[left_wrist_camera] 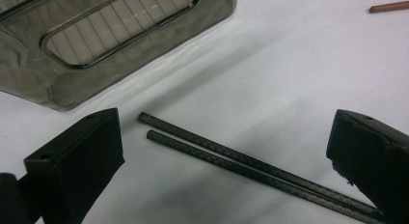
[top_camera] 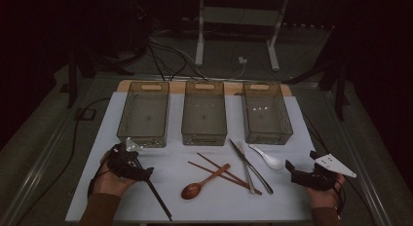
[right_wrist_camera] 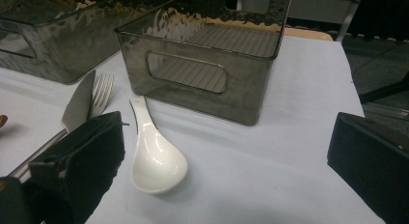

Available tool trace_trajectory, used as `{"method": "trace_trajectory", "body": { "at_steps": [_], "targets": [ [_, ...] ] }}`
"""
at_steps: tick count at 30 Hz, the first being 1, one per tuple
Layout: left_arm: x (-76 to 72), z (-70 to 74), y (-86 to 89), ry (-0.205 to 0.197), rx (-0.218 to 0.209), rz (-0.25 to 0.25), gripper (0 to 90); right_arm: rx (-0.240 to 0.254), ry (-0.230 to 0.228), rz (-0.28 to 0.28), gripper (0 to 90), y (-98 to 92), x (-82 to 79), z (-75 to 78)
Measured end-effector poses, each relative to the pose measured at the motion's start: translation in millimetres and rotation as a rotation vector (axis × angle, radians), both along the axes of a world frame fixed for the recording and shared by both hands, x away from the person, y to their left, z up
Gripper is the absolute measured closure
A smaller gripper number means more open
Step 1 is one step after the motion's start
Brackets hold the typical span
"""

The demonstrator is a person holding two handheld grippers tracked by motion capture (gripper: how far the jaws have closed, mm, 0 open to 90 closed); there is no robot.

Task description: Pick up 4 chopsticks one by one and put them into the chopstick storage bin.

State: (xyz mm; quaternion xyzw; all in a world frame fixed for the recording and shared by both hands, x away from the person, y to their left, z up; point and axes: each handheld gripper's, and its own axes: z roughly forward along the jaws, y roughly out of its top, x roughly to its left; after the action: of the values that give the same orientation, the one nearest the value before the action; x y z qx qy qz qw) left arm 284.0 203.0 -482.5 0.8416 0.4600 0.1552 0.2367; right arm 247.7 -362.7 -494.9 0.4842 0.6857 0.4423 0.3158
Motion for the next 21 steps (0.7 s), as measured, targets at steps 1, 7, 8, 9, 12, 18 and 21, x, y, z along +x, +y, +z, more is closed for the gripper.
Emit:
{"method": "trace_trajectory", "body": {
  "at_steps": [1, 7, 8, 9, 12, 18, 21],
  "targets": [
    [0.0, -0.3, -0.1, 0.000, 0.001, 0.000, 0.5, 0.000, 0.000, 0.000, 0.0, 0.0, 0.0, 0.0],
    [0.1, -2.4, -0.1, 0.007, 0.005, 0.003, 0.5, 0.000, 0.000, 0.001, 0.0, 0.1, 0.0, 0.1],
    [0.2, -2.8, -0.1, 0.008, 0.007, 0.002, 0.5, 0.000, 0.000, 0.001, 0.0, 0.1, 0.0, 0.1],
    [0.3, -3.0, -0.2, 0.010, 0.008, 0.004, 0.4, 0.000, 0.000, 0.001, 0.0, 0.1, 0.1, 0.0],
    [0.7, -3.6, -0.6, 0.013, 0.010, 0.002, 0.5, 0.001, 0.000, 0.000, 0.0, 0.2, 0.1, 0.0],
    [1.5, -4.4, -2.0, 0.020, 0.016, 0.003, 0.5, 0.000, -0.001, 0.001, 0.0, 0.2, 0.1, 0.1],
    [1.9, -5.1, -2.6, 0.026, 0.021, 0.004, 0.5, 0.000, -0.001, 0.001, 0.0, 0.0, 0.1, 0.1]
  ]
}}
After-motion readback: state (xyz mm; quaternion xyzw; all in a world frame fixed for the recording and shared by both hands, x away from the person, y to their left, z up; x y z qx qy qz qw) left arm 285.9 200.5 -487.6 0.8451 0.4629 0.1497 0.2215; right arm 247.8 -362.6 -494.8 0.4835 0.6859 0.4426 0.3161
